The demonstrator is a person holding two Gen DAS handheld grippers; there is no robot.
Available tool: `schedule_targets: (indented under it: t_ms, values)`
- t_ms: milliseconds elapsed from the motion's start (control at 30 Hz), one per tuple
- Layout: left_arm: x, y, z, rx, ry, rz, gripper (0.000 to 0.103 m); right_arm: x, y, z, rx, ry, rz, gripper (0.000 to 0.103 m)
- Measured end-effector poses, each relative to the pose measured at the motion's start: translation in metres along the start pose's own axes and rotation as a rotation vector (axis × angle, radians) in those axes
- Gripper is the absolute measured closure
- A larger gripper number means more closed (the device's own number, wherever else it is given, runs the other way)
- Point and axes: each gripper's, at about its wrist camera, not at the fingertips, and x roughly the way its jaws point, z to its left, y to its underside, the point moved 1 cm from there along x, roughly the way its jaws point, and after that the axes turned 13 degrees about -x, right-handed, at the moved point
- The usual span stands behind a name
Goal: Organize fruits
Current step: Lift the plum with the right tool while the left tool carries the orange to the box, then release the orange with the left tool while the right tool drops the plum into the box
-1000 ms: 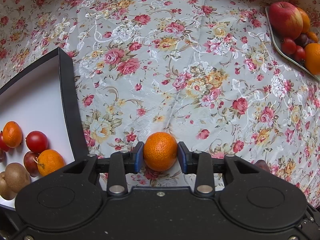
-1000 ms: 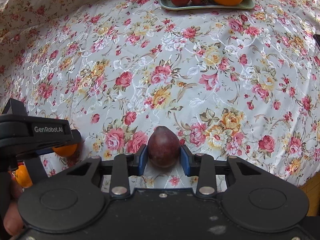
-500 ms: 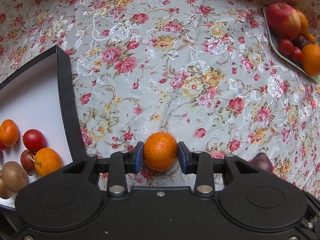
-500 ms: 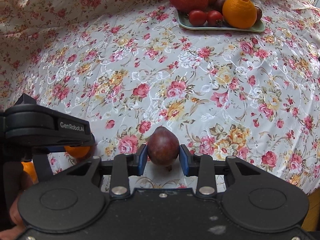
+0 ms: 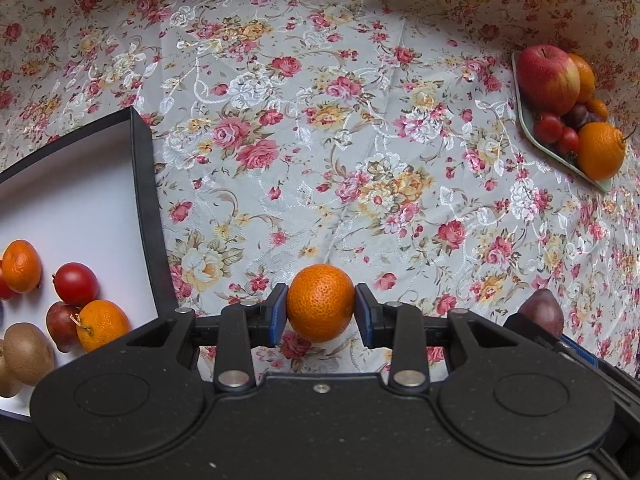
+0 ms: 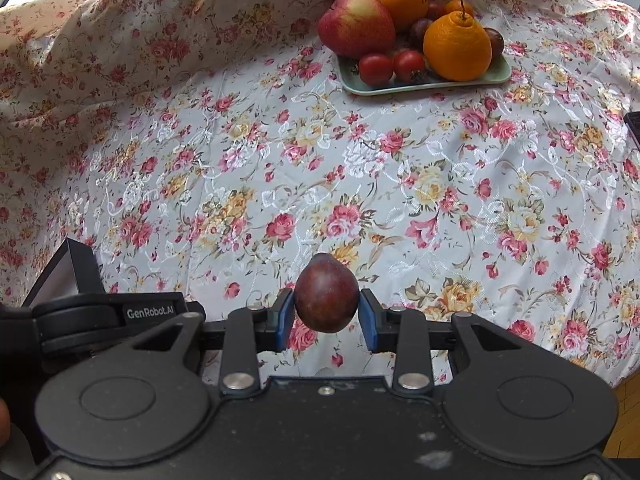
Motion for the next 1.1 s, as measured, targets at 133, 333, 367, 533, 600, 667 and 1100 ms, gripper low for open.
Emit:
schedule_targets:
  t_ms: [133,333,367,533,600,667,1100]
  values:
    - [-0.012,-0.006,0.013,-0.031,0.004,-0.034,0.059,-0.006,-0.005,0.003,0.0,0.018,-0.019,0.067]
    - [-0.029,-0.015,0.037,-0.067,-0.033,-0.116,0.059,-0.013,-0.015,0.019,-0.006,0.033,-0.037,0.067]
    - [-0.031,-0.016,0.042,-0.074,-0.038,-0.127,0.059,-0.014,-0.015,0.023,-0.015,0.035,-0.043,0.067]
    - [-0.045,-0.02,0.076,-0.129,-0.05,-0.165,0.059,-0.018,-0.018,0.056,-0.097,0.034,-0.075,0.067]
    - [-0.05,-0.022,0.09,-0.148,-0.059,-0.183,0.059,-0.018,-0.018,0.07,-0.123,0.017,-0.076,0.067]
    - [-0.054,-0.023,0.104,-0.168,-0.081,-0.206,0.059,-0.018,-0.017,0.085,-0.145,-0.004,-0.076,0.067]
    - [-0.068,-0.034,0.184,-0.322,-0.15,-0.252,0.059,-0.02,-0.007,0.177,-0.284,-0.133,-0.113,0.067]
